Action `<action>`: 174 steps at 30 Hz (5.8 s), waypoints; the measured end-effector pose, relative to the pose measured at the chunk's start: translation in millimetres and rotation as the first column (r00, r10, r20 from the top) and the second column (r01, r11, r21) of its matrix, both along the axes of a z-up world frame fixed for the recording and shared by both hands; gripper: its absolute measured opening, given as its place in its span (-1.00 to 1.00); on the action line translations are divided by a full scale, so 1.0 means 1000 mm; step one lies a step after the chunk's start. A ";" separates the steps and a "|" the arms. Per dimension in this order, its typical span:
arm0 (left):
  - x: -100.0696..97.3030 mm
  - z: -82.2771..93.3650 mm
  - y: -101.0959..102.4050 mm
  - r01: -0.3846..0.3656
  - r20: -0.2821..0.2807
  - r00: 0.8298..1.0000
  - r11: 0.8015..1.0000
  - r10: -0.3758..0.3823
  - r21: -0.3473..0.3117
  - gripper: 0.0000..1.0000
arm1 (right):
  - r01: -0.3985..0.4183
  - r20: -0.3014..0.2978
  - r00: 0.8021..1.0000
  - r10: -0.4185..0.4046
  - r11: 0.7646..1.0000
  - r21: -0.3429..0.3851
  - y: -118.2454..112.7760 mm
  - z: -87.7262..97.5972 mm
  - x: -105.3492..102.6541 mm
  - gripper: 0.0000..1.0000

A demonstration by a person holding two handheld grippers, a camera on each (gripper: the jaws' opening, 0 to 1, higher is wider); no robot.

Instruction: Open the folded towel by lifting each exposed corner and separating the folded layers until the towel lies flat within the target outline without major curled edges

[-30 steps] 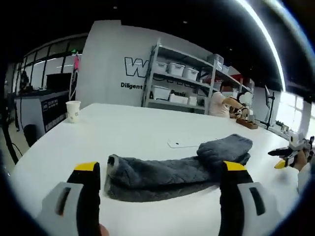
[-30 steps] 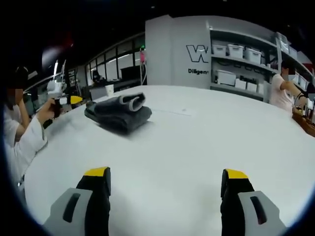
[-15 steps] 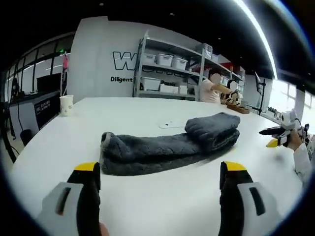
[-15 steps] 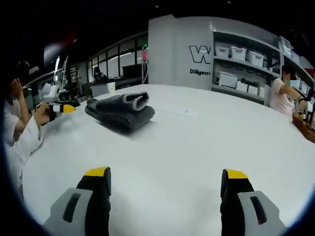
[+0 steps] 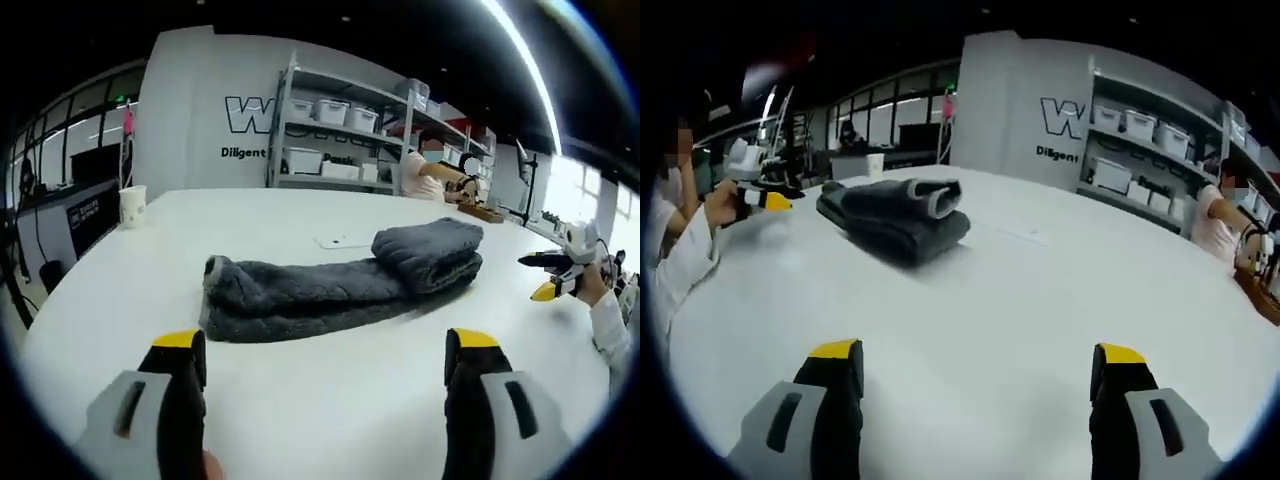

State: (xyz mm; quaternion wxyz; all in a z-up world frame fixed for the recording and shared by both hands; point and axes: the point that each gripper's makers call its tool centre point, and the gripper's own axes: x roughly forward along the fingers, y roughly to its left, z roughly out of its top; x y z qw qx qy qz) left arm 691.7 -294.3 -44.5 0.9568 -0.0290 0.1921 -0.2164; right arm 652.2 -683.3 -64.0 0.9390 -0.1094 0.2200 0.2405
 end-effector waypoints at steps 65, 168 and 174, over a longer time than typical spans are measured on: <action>-0.008 -0.005 0.020 0.003 -0.050 0.999 0.995 -0.008 -0.095 0.92 | -0.032 0.036 0.999 0.023 0.959 0.283 0.097 0.077 0.095 0.08; -0.004 -0.013 0.019 -0.006 -0.067 0.998 0.996 -0.001 -0.090 0.87 | 0.328 0.203 0.896 -0.396 0.896 0.300 -0.108 0.130 0.072 -1.00; -0.005 -0.014 0.019 -0.006 -0.073 0.997 0.996 -0.001 -0.087 0.86 | 0.376 0.188 0.873 -0.449 0.867 0.327 -0.130 0.126 0.066 -1.00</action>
